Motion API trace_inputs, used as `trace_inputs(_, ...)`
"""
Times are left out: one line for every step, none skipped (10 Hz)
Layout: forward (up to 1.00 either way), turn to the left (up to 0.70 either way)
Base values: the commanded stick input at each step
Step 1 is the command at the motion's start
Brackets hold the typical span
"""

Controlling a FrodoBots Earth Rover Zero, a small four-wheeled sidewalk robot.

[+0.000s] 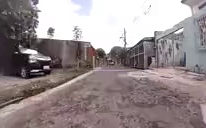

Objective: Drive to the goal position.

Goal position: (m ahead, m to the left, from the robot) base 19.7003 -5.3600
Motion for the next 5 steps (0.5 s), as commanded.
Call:
trace_inputs(1.0, 0.0)
trace_inputs(1.0, 0.0)
trace_inputs(1.0, 0.0)
trace_inputs(1.0, 0.0)
trace_inputs(1.0, 0.0)
